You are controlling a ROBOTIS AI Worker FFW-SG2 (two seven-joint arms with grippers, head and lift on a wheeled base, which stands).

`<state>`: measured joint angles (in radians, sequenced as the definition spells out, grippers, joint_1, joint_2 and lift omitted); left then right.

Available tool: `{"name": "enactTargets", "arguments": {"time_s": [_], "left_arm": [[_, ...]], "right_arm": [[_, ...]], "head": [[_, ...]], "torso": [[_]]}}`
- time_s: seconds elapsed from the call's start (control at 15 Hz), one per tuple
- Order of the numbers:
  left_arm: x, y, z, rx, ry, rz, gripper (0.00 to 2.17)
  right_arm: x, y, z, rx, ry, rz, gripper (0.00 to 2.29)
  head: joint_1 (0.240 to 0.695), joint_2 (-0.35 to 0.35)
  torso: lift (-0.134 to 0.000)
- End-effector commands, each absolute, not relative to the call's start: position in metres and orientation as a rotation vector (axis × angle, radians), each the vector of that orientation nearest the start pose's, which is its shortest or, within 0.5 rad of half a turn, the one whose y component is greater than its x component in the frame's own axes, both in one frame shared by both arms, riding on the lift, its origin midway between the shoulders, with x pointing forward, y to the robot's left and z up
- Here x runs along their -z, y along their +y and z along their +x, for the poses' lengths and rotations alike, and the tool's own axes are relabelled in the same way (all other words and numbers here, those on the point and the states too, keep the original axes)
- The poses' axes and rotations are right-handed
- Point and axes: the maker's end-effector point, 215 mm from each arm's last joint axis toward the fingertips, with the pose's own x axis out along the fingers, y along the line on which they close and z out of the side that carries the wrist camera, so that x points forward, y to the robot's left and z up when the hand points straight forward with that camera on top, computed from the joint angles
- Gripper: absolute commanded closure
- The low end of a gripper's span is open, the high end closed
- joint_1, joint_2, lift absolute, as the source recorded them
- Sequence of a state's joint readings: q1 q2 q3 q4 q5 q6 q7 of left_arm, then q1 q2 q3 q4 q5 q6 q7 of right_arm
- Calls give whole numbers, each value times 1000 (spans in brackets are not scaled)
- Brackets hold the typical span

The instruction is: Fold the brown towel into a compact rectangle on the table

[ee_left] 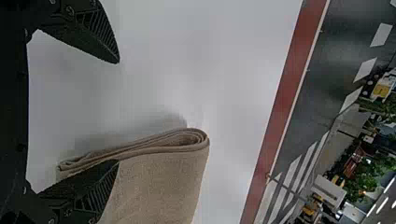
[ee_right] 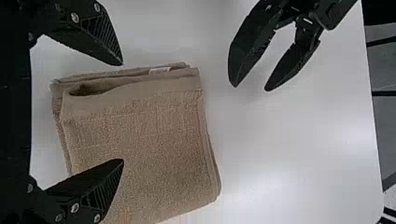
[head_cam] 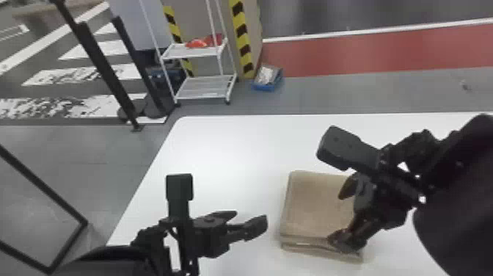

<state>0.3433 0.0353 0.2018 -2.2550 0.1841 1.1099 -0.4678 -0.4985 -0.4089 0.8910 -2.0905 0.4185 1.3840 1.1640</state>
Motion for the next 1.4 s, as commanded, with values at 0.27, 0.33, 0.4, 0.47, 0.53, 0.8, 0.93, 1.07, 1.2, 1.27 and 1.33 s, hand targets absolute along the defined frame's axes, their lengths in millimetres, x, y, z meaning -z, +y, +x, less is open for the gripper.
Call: {"name": "enactTargets", "arguments": {"time_s": [0.27,0.33,0.4,0.47,0.53,0.8,0.93,1.07,1.2,1.27,1.33], "left_arm": [[432,193,399,375,714,-284,140],[432,193,399,375,714,-284,140],[432,193,399,375,714,-284,140],[433,192,398,377,717,-285,140],[433,192,397,377,718,-285,140],[434,193,396,375,719,-285,140],[434,192,396,376,720,-285,140],[435,192,396,375,721,-287,140],[432,192,397,376,715,-291,140],[427,190,399,379,702,-297,140],[420,189,402,373,681,-307,140]], "right_arm": [[395,-48,429,-1084,909,-642,218],[399,-48,429,-1085,909,-662,218],[405,-49,426,-1083,920,-681,218],[409,-51,426,-1077,926,-697,218],[411,-52,425,-1074,930,-710,218],[410,-55,423,-1079,930,-729,218],[413,-63,422,-1071,942,-744,218],[409,-63,426,-1061,924,-750,218],[363,-71,457,-987,821,-620,211],[341,-71,467,-958,773,-531,174],[328,-74,475,-911,731,-429,110]], "head": [[695,215],[695,204],[695,199],[695,197],[695,195],[695,192],[695,190],[695,183],[695,175],[695,170],[695,165]], "torso": [[-124],[-124],[-124],[-124],[-124],[-124],[-124],[-124],[-124],[-124],[-124]]}}
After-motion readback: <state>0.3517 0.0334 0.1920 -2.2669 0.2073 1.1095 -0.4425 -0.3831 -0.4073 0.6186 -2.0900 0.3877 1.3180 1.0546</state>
